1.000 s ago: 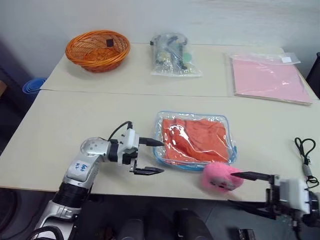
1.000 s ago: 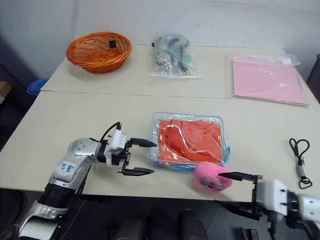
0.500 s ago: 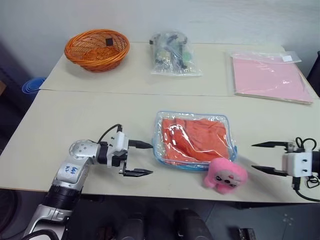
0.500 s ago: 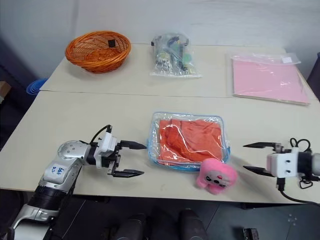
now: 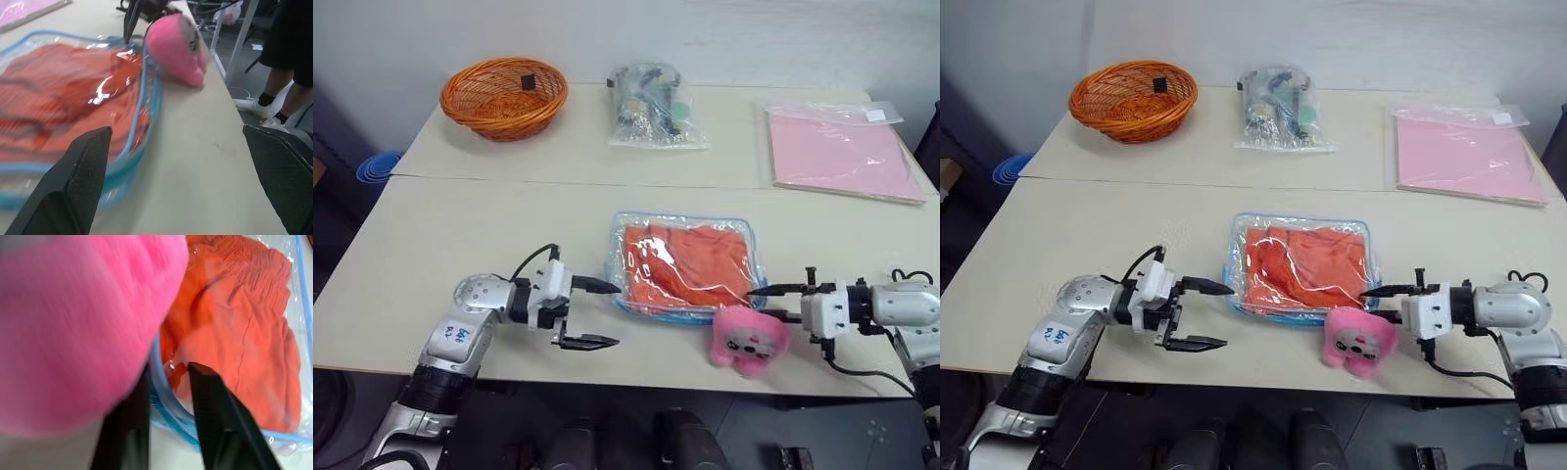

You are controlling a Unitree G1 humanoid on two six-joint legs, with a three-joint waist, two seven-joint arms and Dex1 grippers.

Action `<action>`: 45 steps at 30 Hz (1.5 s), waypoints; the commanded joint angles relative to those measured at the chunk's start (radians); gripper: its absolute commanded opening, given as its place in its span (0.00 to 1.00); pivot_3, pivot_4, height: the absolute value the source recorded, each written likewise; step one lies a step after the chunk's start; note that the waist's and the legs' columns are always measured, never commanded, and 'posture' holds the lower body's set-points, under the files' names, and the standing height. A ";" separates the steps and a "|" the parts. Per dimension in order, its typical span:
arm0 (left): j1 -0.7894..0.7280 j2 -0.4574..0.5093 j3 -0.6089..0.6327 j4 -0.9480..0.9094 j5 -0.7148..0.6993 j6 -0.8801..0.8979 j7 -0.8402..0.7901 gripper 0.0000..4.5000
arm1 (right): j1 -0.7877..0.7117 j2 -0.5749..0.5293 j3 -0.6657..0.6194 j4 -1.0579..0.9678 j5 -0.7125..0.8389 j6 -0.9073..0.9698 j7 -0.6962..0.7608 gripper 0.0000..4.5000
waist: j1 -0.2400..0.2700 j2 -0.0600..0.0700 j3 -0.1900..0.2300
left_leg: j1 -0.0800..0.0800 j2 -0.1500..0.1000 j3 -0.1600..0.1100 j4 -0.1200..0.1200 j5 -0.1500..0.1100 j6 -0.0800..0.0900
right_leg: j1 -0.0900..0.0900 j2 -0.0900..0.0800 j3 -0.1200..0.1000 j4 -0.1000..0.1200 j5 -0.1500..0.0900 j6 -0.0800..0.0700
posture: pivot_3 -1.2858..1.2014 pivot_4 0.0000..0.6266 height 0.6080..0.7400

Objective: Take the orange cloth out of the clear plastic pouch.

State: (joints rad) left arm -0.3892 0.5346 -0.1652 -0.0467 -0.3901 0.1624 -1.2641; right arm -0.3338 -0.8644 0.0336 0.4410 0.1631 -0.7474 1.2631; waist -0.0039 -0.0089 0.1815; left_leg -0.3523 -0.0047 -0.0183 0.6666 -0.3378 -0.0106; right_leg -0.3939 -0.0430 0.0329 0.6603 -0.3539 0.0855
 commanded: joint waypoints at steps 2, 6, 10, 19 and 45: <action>-0.075 -0.072 -0.078 -0.024 0.033 0.012 0.031 1.00 | 0.021 0.010 -0.003 -0.085 -0.025 0.095 -0.076 0.02 | 0.001 0.000 0.000 | 0.000 0.000 0.000 0.000 0.000 0.000 | 0.000 0.000 0.000 0.000 0.000 0.000 | 0.52 0.24 1.00; -0.160 -0.191 -0.186 0.062 0.098 0.006 0.046 1.00 | 0.039 0.016 0.005 -0.136 -0.047 0.178 -0.116 0.02 | 0.004 0.000 0.000 | -0.001 -0.001 0.000 0.001 0.000 0.000 | 0.000 0.000 0.000 0.000 0.000 0.001 | 0.52 0.24 1.00; -0.227 -0.304 -0.274 0.182 0.183 -0.032 0.079 1.00 | 0.051 0.019 0.012 -0.175 -0.064 0.235 -0.140 0.02 | 0.003 0.000 0.000 | -0.001 -0.001 0.001 0.001 0.000 0.000 | 0.000 0.001 0.000 0.000 0.000 0.001 | 0.52 0.24 1.00; -0.290 -0.489 -0.322 0.371 0.319 -0.083 0.254 0.96 | 0.088 0.023 0.021 -0.249 -0.080 0.296 -0.174 0.01 | 0.003 0.000 0.000 | -0.001 -0.001 0.001 0.002 0.000 0.000 | 0.000 0.001 0.001 0.000 0.000 0.001 | 0.52 0.24 1.00; -0.171 -0.241 -0.137 0.208 0.147 -0.130 0.076 0.01 | 0.151 -0.025 -0.050 -0.213 -0.050 0.274 -0.194 0.00 | 0.006 0.000 0.000 | 0.000 -0.001 0.000 0.002 0.001 -0.001 | 0.000 0.000 0.001 0.000 0.000 0.001 | 0.52 0.24 1.00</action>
State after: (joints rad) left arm -0.5660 0.2736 -0.3416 0.2212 -0.1845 0.0187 -1.1460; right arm -0.1826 -0.8682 0.0155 0.2070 0.1141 -0.4626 1.0775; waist 0.0023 -0.0087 0.1814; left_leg -0.3528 -0.0054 -0.0182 0.6694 -0.3375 -0.0110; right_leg -0.3933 -0.0429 0.0331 0.6606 -0.3534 0.0864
